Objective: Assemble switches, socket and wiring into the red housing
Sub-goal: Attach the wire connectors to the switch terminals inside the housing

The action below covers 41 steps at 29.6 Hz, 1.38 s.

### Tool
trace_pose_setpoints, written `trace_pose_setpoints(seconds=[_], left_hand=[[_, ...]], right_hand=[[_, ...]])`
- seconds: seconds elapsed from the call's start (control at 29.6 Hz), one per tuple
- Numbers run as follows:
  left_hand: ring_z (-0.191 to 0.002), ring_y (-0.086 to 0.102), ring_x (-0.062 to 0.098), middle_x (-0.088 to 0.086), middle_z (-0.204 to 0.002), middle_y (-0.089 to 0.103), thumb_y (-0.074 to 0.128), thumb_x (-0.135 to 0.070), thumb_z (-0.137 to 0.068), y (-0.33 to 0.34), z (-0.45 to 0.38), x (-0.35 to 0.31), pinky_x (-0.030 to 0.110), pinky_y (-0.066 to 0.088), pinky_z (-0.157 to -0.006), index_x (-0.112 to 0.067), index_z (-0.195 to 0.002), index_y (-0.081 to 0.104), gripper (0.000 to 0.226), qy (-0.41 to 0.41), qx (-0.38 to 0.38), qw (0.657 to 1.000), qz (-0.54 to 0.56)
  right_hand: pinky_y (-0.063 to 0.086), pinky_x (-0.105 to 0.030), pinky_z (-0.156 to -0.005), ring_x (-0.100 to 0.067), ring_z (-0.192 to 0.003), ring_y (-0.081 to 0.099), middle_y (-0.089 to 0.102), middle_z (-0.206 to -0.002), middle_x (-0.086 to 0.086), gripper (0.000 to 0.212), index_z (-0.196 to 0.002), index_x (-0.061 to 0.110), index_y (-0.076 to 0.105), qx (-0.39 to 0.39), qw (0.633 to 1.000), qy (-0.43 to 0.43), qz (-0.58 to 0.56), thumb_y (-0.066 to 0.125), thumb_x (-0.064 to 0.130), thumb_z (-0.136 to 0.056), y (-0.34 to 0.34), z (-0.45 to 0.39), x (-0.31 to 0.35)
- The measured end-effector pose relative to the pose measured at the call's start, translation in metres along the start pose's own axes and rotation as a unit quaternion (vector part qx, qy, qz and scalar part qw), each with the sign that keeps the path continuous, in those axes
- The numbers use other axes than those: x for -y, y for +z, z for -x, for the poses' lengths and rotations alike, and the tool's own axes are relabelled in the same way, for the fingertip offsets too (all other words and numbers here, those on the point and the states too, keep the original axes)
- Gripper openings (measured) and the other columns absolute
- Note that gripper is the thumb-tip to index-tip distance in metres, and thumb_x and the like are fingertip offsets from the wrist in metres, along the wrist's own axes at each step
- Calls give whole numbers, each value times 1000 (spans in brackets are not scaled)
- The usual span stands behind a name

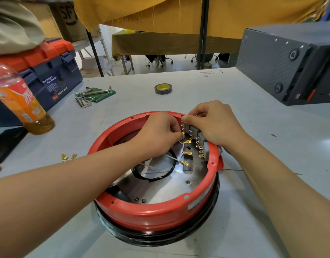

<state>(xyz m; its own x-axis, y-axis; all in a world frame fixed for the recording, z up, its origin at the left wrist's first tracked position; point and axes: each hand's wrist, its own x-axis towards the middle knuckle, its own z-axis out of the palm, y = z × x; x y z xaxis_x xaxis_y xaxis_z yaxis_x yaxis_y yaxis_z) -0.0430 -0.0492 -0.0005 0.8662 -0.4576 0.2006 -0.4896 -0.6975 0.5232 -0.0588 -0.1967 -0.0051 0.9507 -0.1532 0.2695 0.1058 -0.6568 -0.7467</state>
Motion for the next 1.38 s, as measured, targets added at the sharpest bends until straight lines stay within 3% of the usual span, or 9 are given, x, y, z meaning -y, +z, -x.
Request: trace_pose_setpoints(seconds=[0.3, 0.44, 0.71, 0.88, 1.05, 1.11, 1.25, 1.38], left_hand=[[-56, 49, -2, -12, -61, 53, 66, -12, -83, 1, 0, -1, 2, 35, -55, -14, -66, 66, 16, 15, -3, 1000, -20], [-60, 49, -16, -12, -61, 53, 65, -9, -83, 1, 0, 0, 2, 35, -55, -13, -65, 65, 18, 18, 6, 1000, -12], [-61, 48, -18, -13, -61, 53, 65, -10, -83, 1, -1, 0, 1, 35, -56, -11, -67, 68, 16, 18, 4, 1000, -13], [-60, 54, 2, -5, -69, 62, 67, -20, -83, -5, -1, 4, 7, 38, -54, -16, -72, 71, 12, 4, 26, 999, -19], [-72, 61, 22, 5, -78, 70, 67, -22, -82, -10, -1, 6, 34, 47, -66, -23, -75, 73, 10, -19, 50, 998, 17], [-67, 59, 17, 2, -75, 70, 68, -19, -82, -10, -2, 6, 31, 46, -65, -23, -73, 72, 11, -34, 55, 997, 36], [-67, 58, 5, -3, -76, 68, 68, -19, -83, -4, -4, 6, 10, 43, -57, -18, -75, 72, 9, -64, 54, 995, 54], [-65, 55, 2, -7, -75, 64, 67, -21, -84, -2, -5, 5, 1, 39, -54, -14, -77, 72, 11, -66, 47, 996, 43]], right_hand=[[48, -24, -68, -13, -77, 63, 69, -77, -1, 23, -86, 13, 75, 1, 1000, 7, -16, 70, 35, -81, 0, 1, 0], [49, -29, -72, -16, -79, 63, 67, -75, 0, 21, -84, 15, 75, -9, 1000, 2, -5, 70, 35, -81, 1, 1, 1], [49, -28, -72, -16, -79, 63, 68, -76, -1, 21, -83, 15, 74, -6, 1000, 1, 2, 69, 35, -81, 0, 2, 2], [50, -29, -73, -14, -81, 63, 70, -81, -2, 24, -87, 13, 75, -1, 1000, 4, -5, 69, 36, -81, -1, 3, 2], [50, -29, -74, -15, -82, 63, 70, -82, -2, 25, -88, 12, 75, 5, 1000, 6, -6, 69, 36, -82, -2, 2, 2], [51, -30, -75, -15, -83, 63, 70, -83, -3, 25, -88, 12, 74, 4, 1000, 7, -9, 69, 36, -82, -2, 2, 2], [51, -31, -74, -15, -81, 63, 70, -82, -3, 25, -87, 12, 74, -2, 1000, 8, -8, 69, 36, -82, -1, 3, 3], [52, -35, -78, -17, -82, 63, 70, -82, -4, 24, -87, 12, 74, -9, 1000, 9, -2, 68, 35, -82, 0, 4, 4]])
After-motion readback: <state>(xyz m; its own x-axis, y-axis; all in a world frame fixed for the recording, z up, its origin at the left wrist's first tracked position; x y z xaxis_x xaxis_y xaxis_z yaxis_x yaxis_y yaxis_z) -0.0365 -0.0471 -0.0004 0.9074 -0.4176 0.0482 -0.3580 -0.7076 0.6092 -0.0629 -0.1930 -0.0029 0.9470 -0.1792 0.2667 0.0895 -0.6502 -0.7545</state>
